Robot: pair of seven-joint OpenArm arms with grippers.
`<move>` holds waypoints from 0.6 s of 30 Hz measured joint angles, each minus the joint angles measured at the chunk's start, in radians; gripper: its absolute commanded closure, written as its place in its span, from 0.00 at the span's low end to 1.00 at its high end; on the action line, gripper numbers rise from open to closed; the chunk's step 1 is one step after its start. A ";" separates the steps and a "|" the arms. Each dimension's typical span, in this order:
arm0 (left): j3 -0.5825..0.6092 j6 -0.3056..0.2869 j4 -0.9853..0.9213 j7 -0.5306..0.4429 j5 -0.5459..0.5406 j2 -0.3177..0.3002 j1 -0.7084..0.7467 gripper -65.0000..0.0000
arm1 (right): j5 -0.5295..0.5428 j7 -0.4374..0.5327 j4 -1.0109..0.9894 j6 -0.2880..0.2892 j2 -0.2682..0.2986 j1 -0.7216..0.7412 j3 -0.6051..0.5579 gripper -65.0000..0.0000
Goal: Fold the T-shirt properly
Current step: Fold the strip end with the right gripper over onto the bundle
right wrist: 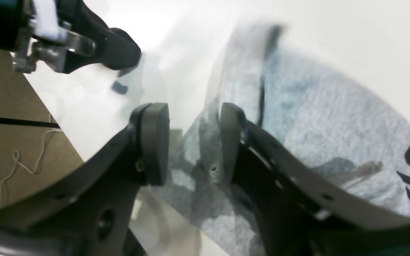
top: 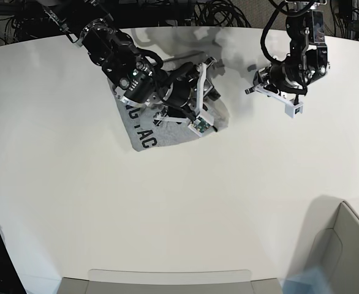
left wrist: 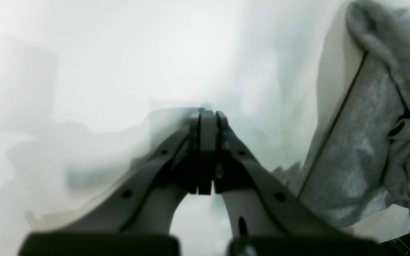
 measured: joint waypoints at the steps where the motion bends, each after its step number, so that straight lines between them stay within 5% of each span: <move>1: 0.000 0.000 0.000 0.000 0.000 0.000 0.000 1.00 | 0.011 0.000 0.018 0.000 0.005 -0.002 0.000 0.63; 4: -0.001 0.000 0.000 0.000 0.000 0.000 0.000 1.00 | 0.027 0.002 0.074 0.000 0.028 -0.008 0.071 0.66; 10: 0.001 0.000 0.000 0.000 0.000 0.000 -0.001 1.00 | -0.012 0.002 0.042 -0.005 0.073 -0.006 0.437 0.95; 18: 0.001 0.000 0.000 -0.001 -0.001 0.003 0.000 1.00 | 0.000 0.002 -0.190 0.000 0.132 -0.011 0.364 1.00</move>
